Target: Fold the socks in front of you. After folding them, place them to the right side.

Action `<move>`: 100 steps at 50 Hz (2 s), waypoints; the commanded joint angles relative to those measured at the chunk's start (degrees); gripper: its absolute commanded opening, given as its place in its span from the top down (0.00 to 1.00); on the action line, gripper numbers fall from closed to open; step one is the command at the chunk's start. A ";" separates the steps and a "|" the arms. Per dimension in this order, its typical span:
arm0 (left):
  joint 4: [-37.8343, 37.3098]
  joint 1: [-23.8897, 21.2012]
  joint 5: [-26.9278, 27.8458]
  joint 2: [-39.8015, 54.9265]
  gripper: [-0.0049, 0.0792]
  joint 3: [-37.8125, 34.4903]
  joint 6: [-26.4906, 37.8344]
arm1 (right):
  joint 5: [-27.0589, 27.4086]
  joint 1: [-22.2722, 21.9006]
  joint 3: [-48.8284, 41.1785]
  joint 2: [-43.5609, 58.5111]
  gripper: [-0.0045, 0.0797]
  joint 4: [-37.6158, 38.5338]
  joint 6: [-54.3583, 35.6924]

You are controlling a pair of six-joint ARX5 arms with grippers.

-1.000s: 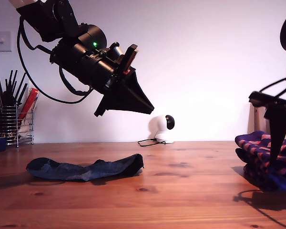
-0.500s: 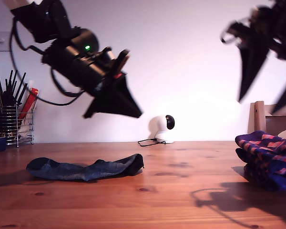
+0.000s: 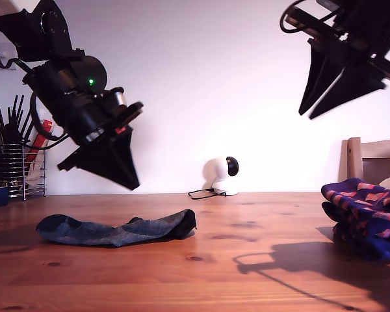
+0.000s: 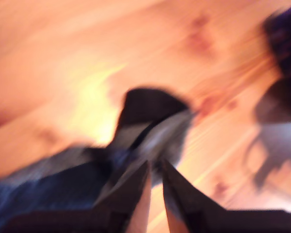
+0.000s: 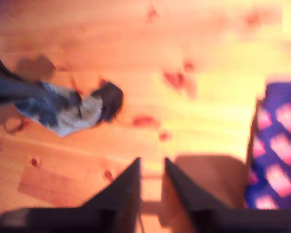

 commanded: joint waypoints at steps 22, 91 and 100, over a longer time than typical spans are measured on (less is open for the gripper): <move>-2.73 -0.44 -6.14 0.87 0.87 0.35 2.12 | -11.54 1.38 1.31 18.58 0.96 11.80 -4.61; 4.90 -11.21 1.05 10.95 0.87 0.33 5.35 | -10.75 5.53 2.25 22.84 0.73 15.19 -54.97; 4.70 -11.52 1.01 10.95 0.87 0.33 5.92 | -10.12 5.64 2.25 25.03 0.69 10.27 -55.71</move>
